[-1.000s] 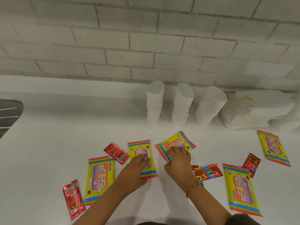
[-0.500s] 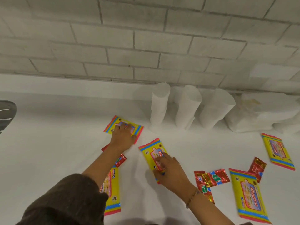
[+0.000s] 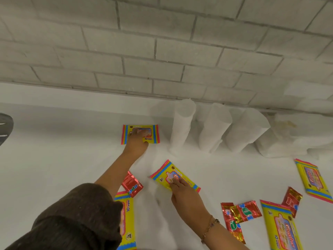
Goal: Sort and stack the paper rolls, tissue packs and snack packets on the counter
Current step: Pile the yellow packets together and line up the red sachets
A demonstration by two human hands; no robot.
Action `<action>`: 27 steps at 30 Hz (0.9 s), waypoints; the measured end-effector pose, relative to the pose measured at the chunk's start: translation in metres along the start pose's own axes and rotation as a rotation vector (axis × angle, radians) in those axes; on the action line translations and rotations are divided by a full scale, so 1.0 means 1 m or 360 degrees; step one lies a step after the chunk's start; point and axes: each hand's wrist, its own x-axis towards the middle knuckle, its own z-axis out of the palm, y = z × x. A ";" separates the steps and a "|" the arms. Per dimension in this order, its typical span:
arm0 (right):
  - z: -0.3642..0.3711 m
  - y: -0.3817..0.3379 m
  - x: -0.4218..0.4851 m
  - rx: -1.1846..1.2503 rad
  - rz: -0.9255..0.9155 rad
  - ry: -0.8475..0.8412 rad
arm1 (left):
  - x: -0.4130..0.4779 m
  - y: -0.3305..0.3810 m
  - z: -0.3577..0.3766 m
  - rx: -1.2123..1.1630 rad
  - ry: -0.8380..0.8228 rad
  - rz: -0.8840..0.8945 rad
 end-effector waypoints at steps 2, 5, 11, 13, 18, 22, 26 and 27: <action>-0.018 -0.001 0.009 0.0127 0.0029 0.0042 | -0.018 -0.004 -0.015 -0.0149 0.0105 0.0043; -0.048 -0.010 0.036 0.0537 0.0056 0.0059 | -0.056 -0.015 -0.037 -0.0333 0.0161 -0.0082; -0.071 -0.039 0.125 0.0736 -0.0258 0.0453 | -0.140 -0.037 -0.074 -0.0507 0.0215 -0.0275; -0.057 -0.041 0.158 0.0618 -0.0284 0.0336 | -0.164 -0.044 -0.079 -0.0452 0.0229 -0.0297; -0.018 -0.045 0.173 0.0437 -0.0197 -0.0197 | -0.210 -0.054 -0.080 -0.0096 0.0048 -0.0263; -0.019 -0.050 0.141 0.0454 -0.0223 -0.0058 | -0.236 -0.059 -0.073 0.0362 -0.0524 -0.0058; -0.024 -0.044 0.091 0.0550 -0.0111 -0.0131 | -0.245 -0.067 -0.057 0.0556 -0.0691 0.0164; -0.024 -0.042 0.079 0.0584 -0.0090 -0.0147 | -0.245 -0.068 -0.055 0.0580 -0.0670 0.0193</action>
